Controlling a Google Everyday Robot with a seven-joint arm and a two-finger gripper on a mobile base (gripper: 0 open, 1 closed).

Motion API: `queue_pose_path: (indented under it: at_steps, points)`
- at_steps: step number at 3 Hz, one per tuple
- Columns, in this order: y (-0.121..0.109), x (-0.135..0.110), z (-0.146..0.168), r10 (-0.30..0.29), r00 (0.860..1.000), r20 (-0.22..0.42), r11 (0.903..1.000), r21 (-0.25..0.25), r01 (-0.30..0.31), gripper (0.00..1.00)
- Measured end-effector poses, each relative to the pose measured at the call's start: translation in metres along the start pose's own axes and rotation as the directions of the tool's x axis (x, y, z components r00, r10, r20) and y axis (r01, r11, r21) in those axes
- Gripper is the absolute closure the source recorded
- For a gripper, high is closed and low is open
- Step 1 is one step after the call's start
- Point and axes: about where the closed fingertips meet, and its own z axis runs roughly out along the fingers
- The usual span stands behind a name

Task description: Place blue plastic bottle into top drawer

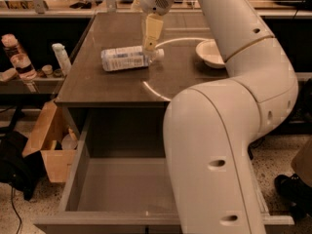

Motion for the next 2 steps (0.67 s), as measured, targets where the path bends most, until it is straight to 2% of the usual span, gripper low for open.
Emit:
queue_pose_path:
  at_steps: [2]
  points:
    - [-0.011,-0.022,0.034,-0.013,0.999,-0.036,0.9992,-0.038,0.012,0.00]
